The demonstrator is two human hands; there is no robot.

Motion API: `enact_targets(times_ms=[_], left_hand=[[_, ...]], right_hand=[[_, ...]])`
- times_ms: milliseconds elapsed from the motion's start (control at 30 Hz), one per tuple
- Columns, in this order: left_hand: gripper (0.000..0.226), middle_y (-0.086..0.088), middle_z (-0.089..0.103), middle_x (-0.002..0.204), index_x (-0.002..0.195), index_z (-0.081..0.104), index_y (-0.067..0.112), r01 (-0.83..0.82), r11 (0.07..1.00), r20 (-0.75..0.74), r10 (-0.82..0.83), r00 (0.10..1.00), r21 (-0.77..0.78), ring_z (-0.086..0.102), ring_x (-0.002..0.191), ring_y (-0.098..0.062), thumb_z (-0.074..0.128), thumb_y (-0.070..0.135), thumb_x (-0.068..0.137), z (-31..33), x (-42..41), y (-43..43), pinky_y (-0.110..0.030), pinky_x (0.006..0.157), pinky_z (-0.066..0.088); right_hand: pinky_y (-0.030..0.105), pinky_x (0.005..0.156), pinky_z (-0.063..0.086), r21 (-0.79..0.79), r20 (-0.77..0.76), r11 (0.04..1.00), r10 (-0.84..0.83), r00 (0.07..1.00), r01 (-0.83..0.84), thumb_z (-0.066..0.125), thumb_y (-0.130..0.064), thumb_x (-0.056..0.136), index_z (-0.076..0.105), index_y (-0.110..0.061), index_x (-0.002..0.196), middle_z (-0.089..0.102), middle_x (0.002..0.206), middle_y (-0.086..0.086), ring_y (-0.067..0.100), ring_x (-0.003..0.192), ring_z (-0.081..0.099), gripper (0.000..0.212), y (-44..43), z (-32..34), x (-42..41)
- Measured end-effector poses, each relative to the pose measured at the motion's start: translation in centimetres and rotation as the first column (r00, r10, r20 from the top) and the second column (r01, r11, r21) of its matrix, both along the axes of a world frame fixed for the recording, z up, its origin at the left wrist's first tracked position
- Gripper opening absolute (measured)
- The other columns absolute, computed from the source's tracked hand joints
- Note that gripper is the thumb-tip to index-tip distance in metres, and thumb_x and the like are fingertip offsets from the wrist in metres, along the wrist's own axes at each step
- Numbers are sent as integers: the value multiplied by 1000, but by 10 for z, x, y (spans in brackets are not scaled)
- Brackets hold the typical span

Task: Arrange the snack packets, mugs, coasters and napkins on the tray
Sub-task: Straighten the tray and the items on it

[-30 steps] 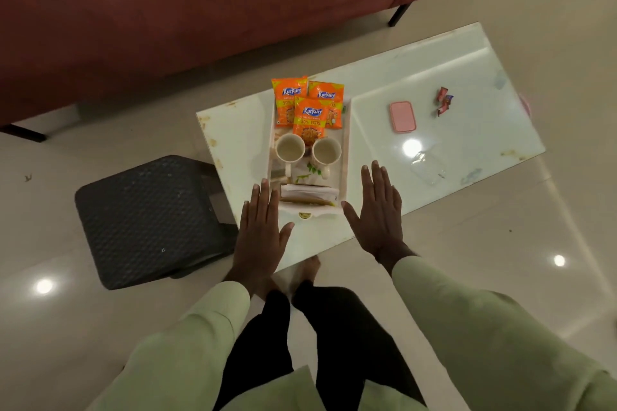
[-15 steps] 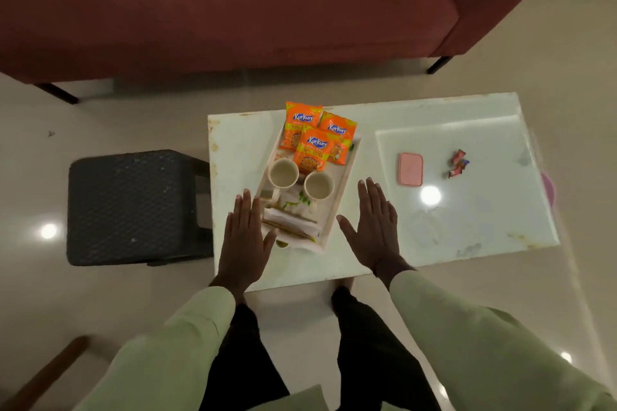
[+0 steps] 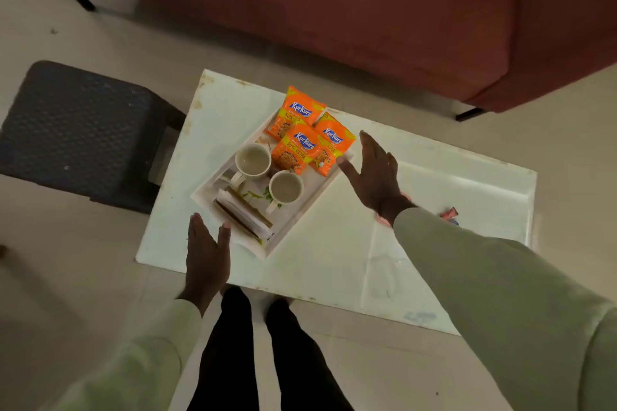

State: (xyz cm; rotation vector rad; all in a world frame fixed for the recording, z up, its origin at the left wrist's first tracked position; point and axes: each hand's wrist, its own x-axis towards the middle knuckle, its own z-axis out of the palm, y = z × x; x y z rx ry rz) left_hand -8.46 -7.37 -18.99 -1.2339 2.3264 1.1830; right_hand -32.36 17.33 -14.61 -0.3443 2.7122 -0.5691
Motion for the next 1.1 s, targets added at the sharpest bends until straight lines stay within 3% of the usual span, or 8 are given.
enact_targets(times_ms=[167,300,400,500,633,767,933,1100], left_hand=[[78,-12,17,160,145,31,4,-220,964,59,214,975,149,15,148,-25,33,61,92,-16,0,14,-40,120,14],[70,-17,29,155,142,33,2,-396,893,69,391,918,211,29,142,-32,35,53,95,-25,-8,22,-47,116,26],[67,-23,42,142,135,40,-3,-517,823,93,511,855,235,40,131,-39,34,51,95,-36,-14,24,-51,110,32],[64,-25,48,136,128,48,-2,-579,778,92,576,812,245,43,129,-40,33,51,96,-49,-16,23,-55,109,32],[48,-17,59,113,88,63,11,-628,736,49,639,768,253,54,115,-36,33,46,94,-63,-16,20,-56,101,41],[38,-2,59,84,65,56,31,-715,650,55,729,682,256,61,101,-32,35,46,92,-72,-18,15,-55,98,45],[34,-4,63,95,67,58,27,-769,555,83,792,605,317,64,96,-20,40,39,93,-88,-20,14,-48,100,45],[25,-9,60,104,74,57,21,-801,442,101,849,519,405,61,113,-25,42,25,94,-101,-23,16,-31,70,49]], right_hand=[[51,117,21,38,83,999,23,996,-27,37,-63,95,21,-14,154,34,157,10,27,144,32,78,-1,-16,-47],[48,115,28,75,161,997,0,987,-12,31,-68,94,26,-16,153,42,153,9,29,140,40,79,-5,-27,-77],[45,118,24,3,286,996,-85,954,88,29,-65,96,32,-18,151,43,153,6,27,141,39,72,-8,-40,-96],[44,118,26,-180,442,934,-203,873,309,25,-54,102,37,-17,148,45,150,11,28,138,41,60,-12,-52,-109],[43,114,30,-231,560,846,-288,777,480,15,-55,102,28,-16,152,39,153,13,31,135,43,65,-18,-63,-124],[42,113,28,-205,601,823,-322,732,530,10,-58,101,28,-10,153,38,154,15,32,136,42,73,-20,-79,-138],[51,117,15,-130,675,826,-332,659,549,5,-71,93,31,-11,152,38,155,14,35,142,36,88,-27,-101,-156],[51,119,11,-81,737,833,-320,595,548,7,-79,87,35,-12,150,38,155,11,33,144,31,96,-33,-121,-166]])
